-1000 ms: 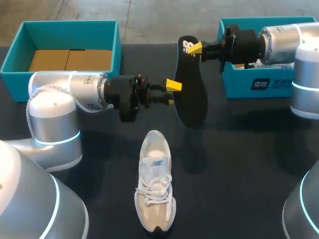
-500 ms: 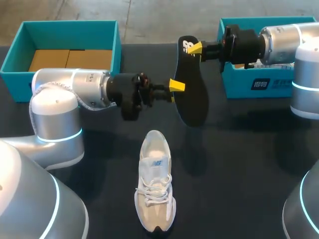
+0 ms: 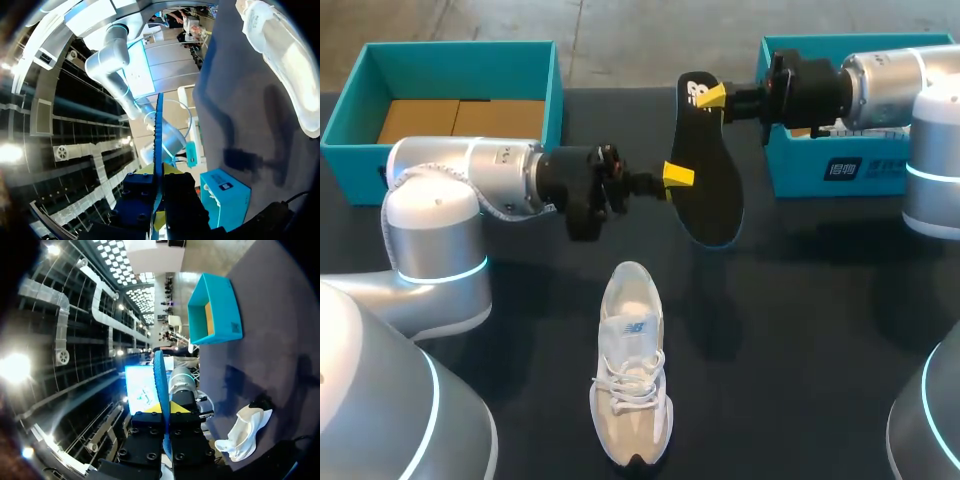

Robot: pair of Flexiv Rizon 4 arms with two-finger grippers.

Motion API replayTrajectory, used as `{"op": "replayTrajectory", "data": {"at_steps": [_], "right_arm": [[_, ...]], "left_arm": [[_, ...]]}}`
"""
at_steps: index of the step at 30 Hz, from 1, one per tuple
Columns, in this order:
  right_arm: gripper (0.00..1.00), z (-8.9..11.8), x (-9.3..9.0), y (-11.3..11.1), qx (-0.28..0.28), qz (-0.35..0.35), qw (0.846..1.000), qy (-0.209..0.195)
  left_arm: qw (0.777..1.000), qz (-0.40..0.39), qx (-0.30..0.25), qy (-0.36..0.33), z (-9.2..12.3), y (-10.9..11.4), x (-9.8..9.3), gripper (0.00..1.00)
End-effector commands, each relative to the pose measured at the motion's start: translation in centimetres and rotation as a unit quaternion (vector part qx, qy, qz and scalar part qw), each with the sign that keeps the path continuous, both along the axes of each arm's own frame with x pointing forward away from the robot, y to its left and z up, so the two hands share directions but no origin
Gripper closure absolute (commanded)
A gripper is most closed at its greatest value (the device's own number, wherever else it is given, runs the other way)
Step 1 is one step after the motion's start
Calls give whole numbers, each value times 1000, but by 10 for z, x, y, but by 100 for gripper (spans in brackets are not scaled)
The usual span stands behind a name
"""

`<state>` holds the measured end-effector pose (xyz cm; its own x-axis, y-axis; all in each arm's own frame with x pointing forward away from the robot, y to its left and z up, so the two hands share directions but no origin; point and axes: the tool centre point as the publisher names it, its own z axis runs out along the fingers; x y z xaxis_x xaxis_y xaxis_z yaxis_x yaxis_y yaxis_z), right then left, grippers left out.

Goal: Take the shoe out of the shoebox, open the shoe tongue, remove and reinsert the insole, then place the shoe into the shoebox

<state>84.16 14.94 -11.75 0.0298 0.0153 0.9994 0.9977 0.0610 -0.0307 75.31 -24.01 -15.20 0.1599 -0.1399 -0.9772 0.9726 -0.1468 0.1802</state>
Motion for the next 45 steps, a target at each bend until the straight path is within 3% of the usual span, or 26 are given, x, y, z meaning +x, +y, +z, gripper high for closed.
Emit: {"op": "replayTrajectory", "data": {"at_steps": [1, 2, 3, 4, 5, 6, 14, 23, 36, 45], "right_arm": [[100, 0, -1, 1, 2, 2, 1000, 2], [100, 0, -1, 1, 3, 2, 1000, 3], [93, 0, -1, 1, 4, 1, 1000, 4], [64, 0, -1, 1, 4, 1, 1000, 4], [22, 0, -1, 1, 5, 2, 1000, 5], [0, 0, -1, 1, 5, 2, 1000, 5], [0, 3, -7, -4, 6, -1, 1000, 4], [0, -4, -26, -12, 2, 8, 1000, 4], [0, -14, -47, -18, -4, 25, 1000, 6], [0, -19, -51, -19, -6, 19, 1000, 12]], "left_arm": [[1000, 2, -2, -1, -1, -2, 0, 100], [1000, 2, -3, -2, -1, -2, 0, 100], [1000, 2, -3, -2, -1, -2, 0, 100], [1000, 2, -3, -2, 0, -2, 0, 100], [1000, 2, -3, -3, -1, -1, 1, 100], [1000, 2, -3, -3, -1, 0, 1, 100], [1000, 11, -2, -2, -3, 18, 5, 100], [1000, 26, 18, -2, -10, 55, 10, 100], [998, 15, 64, -8, -11, 114, 0, 100], [995, -31, 81, 55, -13, 139, -9, 100]]}}
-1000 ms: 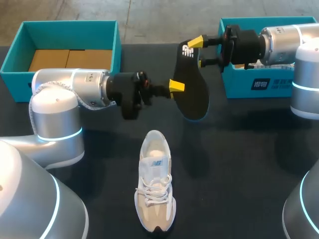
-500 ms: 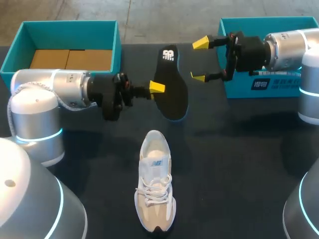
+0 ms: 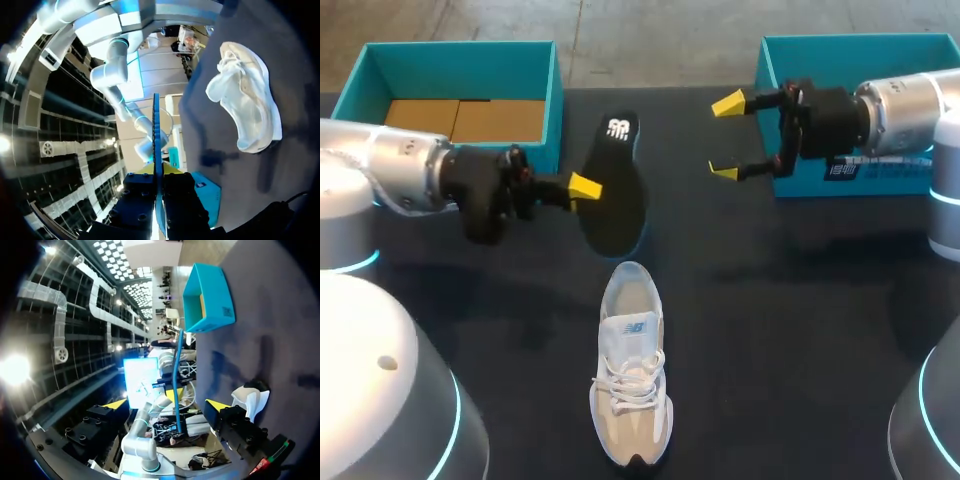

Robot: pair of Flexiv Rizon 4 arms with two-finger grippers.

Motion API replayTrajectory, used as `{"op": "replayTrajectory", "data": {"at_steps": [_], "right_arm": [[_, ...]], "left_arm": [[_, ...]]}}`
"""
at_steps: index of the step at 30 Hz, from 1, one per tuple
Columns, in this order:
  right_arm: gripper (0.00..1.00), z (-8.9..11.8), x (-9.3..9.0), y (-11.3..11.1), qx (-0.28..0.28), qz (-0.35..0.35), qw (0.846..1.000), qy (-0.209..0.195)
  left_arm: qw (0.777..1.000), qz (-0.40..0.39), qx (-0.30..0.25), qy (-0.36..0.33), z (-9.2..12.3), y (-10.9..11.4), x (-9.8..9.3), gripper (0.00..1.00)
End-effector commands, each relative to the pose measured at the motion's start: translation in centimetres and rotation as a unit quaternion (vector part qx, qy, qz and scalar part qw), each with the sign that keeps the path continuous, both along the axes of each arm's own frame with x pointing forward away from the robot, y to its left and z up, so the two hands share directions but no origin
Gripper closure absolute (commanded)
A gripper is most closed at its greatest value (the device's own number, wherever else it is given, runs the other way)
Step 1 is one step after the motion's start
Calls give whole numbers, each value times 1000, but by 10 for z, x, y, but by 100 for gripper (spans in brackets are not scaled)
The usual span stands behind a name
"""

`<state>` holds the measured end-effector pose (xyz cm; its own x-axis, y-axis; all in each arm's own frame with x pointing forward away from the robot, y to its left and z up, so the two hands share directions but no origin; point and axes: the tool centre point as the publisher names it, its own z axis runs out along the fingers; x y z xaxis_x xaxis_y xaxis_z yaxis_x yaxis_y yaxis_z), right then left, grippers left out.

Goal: Take the shoe out of the shoebox, open the shoe tongue, remove and reinsert the insole, then place the shoe into the shoebox

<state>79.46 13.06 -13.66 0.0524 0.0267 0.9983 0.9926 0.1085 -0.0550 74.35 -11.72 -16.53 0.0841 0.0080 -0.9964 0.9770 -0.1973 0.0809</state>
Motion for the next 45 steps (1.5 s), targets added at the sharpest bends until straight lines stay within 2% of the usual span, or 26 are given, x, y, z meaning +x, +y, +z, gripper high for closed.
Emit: {"op": "replayTrajectory", "data": {"at_steps": [1, 7, 14, 15, 34, 45], "right_arm": [[0, 0, -4, -1, -1, -5, 1000, 0], [0, 0, -4, -1, -1, -5, 1000, 0], [0, 0, -4, -1, -1, -5, 1000, 0], [0, 0, -4, -1, -1, -5, 1000, 0], [0, 0, -4, -1, -1, -5, 1000, 0], [0, 0, -4, -1, -1, -5, 1000, 0]], "left_arm": [[999, -20, -1, 40, 0, 18, 0, 100], [985, -32, 1, 170, 3, 30, 3, 100], [943, -95, -3, 320, 11, 35, 7, 100], [943, -112, 12, 315, 12, 35, 6, 100], [943, -112, 12, 315, 12, 35, 6, 100], [851, -113, 0, 512, 19, 31, 8, 100]]}}
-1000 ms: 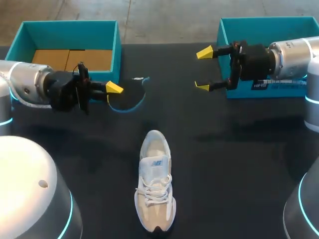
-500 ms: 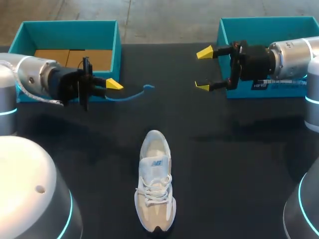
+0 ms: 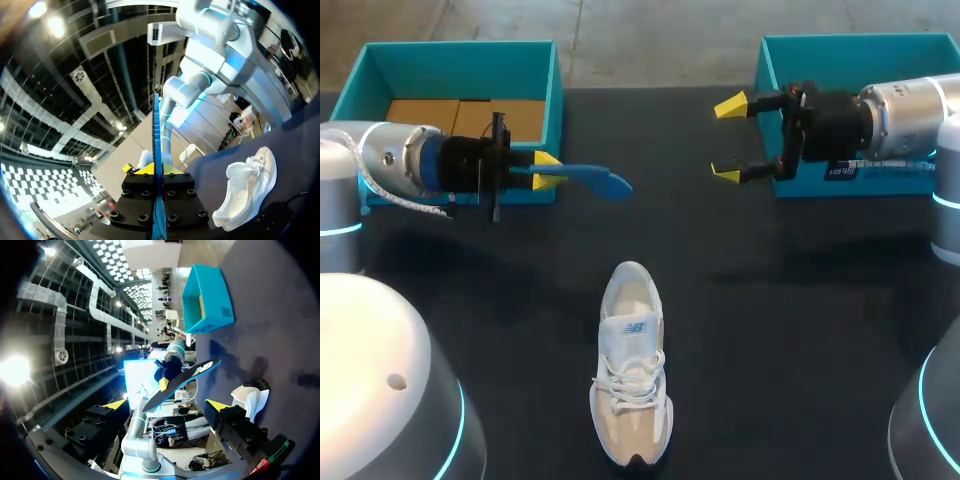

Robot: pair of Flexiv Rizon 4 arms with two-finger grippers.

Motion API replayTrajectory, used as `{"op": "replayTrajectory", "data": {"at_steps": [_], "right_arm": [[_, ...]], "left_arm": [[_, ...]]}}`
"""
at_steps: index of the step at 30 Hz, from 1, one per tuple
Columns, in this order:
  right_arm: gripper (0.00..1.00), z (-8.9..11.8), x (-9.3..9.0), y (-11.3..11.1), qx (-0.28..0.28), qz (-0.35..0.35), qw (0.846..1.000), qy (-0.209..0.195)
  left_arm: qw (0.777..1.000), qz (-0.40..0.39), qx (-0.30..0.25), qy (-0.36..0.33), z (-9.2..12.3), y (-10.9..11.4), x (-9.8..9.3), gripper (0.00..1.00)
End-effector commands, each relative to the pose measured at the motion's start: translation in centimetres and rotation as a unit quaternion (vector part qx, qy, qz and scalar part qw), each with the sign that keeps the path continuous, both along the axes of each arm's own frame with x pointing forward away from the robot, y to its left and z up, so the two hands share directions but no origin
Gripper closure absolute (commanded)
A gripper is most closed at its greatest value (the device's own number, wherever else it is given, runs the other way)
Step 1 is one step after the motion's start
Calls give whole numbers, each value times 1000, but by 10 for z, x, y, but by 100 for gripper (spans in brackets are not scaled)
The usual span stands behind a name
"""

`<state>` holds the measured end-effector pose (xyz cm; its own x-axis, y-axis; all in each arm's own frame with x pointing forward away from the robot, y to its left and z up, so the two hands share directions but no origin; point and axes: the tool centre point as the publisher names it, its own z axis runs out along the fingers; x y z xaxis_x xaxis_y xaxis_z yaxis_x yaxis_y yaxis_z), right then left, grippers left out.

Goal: Take the shoe out of the shoebox, open the shoe tongue, remove and reinsert the insole, then place the shoe into the shoebox

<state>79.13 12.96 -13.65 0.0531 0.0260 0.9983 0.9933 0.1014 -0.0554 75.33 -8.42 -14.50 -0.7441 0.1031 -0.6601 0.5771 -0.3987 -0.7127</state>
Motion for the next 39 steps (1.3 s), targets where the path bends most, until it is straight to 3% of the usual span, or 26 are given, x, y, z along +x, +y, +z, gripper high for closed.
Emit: {"op": "replayTrajectory", "data": {"at_steps": [1, 14, 22, 30, 32, 34, 39], "right_arm": [[0, 0, -1, 0, -1, -1, 1000, 0], [0, 0, -1, 0, -1, -1, 1000, 0], [0, 0, -1, 0, -1, -1, 1000, 0], [0, 0, -1, 0, -1, -1, 1000, 0], [0, 0, -1, 0, -1, -1, 1000, 0], [0, 0, -1, 0, -1, -1, 1000, 0], [0, 0, -1, 0, -1, -1, 1000, 0]], "left_arm": [[996, 0, 10, 94, -1, -2, -1, 100], [961, -5, 26, 276, -2, -2, 1, 100], [920, -25, 70, 385, 17, 5, 3, 100], [860, -37, 114, 496, 26, 11, 1, 100], [832, -41, 122, 539, 24, 10, 1, 100], [766, -63, 126, 627, 24, 9, 2, 100], [766, -63, 126, 627, 24, 9, 2, 100]]}}
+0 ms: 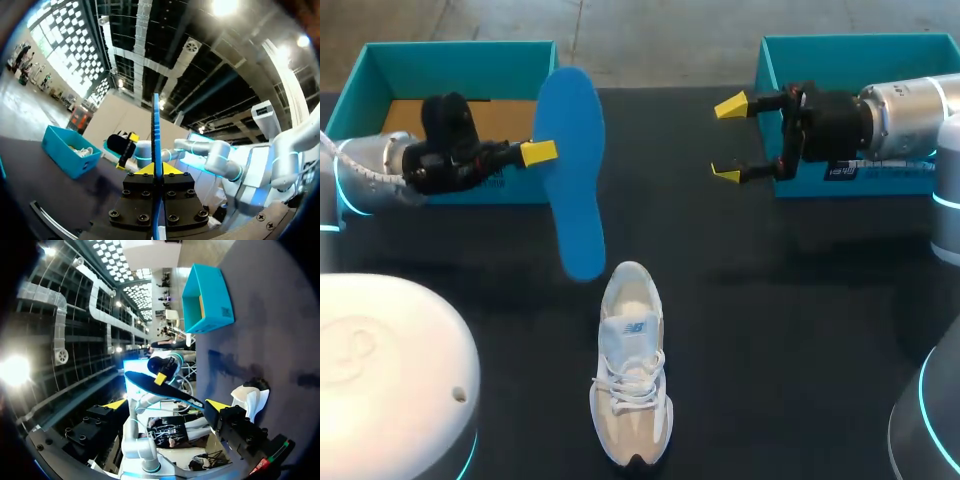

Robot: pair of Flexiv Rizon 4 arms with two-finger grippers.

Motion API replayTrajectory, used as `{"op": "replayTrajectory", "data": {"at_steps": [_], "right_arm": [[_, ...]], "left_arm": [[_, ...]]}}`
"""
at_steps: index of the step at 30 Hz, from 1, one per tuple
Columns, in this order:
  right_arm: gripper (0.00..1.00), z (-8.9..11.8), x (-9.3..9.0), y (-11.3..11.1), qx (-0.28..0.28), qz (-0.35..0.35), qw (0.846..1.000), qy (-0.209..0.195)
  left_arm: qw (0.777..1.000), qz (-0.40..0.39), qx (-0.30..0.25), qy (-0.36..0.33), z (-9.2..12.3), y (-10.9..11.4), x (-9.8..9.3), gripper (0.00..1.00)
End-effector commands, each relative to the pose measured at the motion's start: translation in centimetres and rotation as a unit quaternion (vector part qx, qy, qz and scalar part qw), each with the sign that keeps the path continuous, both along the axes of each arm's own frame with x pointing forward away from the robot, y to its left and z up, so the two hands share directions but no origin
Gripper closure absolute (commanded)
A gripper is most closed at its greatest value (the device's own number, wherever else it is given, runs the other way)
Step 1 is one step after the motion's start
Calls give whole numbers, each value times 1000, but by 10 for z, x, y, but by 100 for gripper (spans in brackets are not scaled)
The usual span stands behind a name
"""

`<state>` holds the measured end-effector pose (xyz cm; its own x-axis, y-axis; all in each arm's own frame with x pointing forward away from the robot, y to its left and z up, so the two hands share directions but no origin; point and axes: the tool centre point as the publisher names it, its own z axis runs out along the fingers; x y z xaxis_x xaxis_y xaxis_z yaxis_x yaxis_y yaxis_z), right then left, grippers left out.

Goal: Take the shoe out of the shoebox, open the shoe tongue, remove and reinsert the insole, then place the shoe into the shoebox

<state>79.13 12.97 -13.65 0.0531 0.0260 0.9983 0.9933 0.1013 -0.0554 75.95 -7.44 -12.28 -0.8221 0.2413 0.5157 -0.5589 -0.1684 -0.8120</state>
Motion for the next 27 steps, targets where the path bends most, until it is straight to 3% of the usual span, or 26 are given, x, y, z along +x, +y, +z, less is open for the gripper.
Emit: {"op": "replayTrajectory", "data": {"at_steps": [1, 11, 12, 16, 18, 22, 27], "right_arm": [[0, 0, -1, 0, -1, -1, 1000, 0], [0, 0, -1, 0, -1, -1, 1000, 0], [0, 0, -1, 0, -1, -1, 1000, 0], [0, 0, -1, 0, -1, -1, 1000, 0], [0, 0, -1, 0, -1, -1, 1000, 0], [0, 0, -1, 0, -1, -1, 1000, 0], [0, 0, -1, 0, -1, -1, 1000, 0]], "left_arm": [[998, -1, 9, 63, 2, -1, -4, 100], [998, -1, 9, 63, 2, -1, -4, 100], [994, -8, 1, 108, 1, -2, -3, 100], [951, -6, 0, 310, -6, -5, 7, 100], [928, -10, -11, 373, -7, -5, 11, 100], [883, -16, -4, 470, -8, -5, 13, 100], [843, -18, 10, 538, -9, -8, 13, 100]]}}
